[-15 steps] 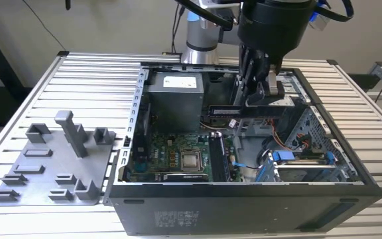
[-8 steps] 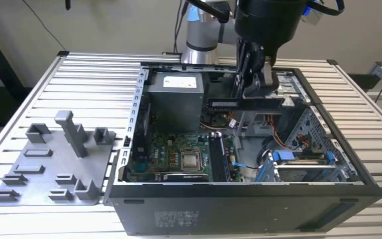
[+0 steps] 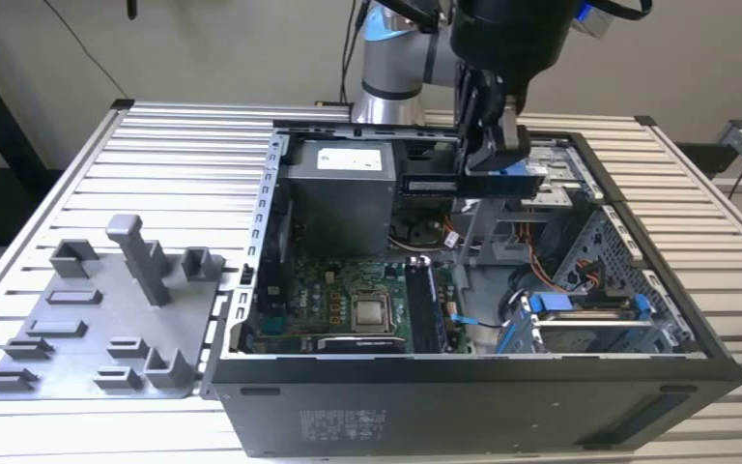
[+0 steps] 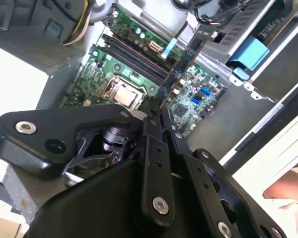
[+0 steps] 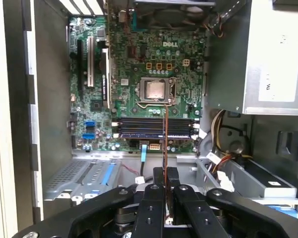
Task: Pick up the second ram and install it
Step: 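Pick up the second ram and move it above second insertion slot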
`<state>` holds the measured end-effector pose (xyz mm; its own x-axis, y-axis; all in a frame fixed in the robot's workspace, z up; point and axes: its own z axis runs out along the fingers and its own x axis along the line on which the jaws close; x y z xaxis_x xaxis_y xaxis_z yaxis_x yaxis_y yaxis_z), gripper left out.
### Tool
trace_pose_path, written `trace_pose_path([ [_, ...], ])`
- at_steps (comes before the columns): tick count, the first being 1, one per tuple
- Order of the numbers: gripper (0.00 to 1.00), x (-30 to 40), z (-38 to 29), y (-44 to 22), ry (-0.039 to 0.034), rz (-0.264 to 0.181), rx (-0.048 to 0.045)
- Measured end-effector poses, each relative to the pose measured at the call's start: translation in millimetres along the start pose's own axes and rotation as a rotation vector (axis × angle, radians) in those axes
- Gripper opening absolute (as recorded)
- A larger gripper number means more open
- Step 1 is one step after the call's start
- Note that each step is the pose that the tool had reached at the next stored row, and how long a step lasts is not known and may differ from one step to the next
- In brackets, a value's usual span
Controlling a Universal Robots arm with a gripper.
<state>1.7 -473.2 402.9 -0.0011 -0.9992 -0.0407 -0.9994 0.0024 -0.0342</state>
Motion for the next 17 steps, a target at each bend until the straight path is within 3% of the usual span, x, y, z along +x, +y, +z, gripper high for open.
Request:
trace_pose_path([
  [2, 0.14, -3.2, 0.3, 0.1, -0.0111, 0.0, 0.0],
  [6, 0.14, -12.3, 1.7, 0.1, -0.0207, 0.001, -0.0001],
  [13, 0.14, -30.3, 4.2, 0.2, -0.0318, 0.001, 0.0],
  [17, 0.14, -39.2, 5.3, 0.3, -0.0332, 0.001, -0.0001],
])
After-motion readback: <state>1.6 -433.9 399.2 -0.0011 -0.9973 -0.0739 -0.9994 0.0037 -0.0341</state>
